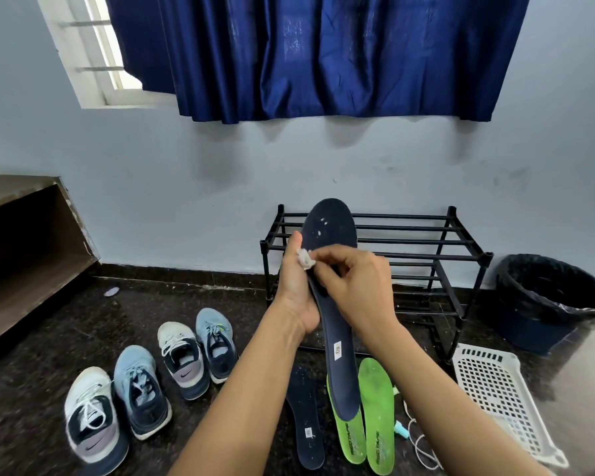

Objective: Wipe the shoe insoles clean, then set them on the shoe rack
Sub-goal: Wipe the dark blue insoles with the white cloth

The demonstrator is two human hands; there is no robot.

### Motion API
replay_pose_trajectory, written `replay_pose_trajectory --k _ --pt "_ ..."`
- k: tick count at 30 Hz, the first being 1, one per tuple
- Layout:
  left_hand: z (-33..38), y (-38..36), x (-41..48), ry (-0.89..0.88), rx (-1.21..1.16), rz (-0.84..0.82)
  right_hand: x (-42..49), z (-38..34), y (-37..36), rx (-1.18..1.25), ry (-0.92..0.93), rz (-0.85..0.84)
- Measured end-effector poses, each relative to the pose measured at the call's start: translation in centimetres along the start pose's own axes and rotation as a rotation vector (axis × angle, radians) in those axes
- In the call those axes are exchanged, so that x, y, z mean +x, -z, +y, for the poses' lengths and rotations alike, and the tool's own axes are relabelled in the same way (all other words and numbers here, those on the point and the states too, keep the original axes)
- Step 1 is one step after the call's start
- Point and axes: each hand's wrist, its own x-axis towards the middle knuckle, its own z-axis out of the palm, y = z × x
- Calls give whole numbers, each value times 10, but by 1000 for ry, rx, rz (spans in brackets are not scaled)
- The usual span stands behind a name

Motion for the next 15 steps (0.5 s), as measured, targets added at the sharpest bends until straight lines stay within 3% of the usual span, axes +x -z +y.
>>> replay_pose_trajectory --k 5,11,15 --pt "3 7 2 -17 -11 29 -6 -2 -3 -17 69 -40" --pt "-9 -7 -2 -25 -71 -44 14 -3 -6 -160 106 161" --pt "-1 -4 0 -53 -28 8 10 -3 -5 -80 119 78"
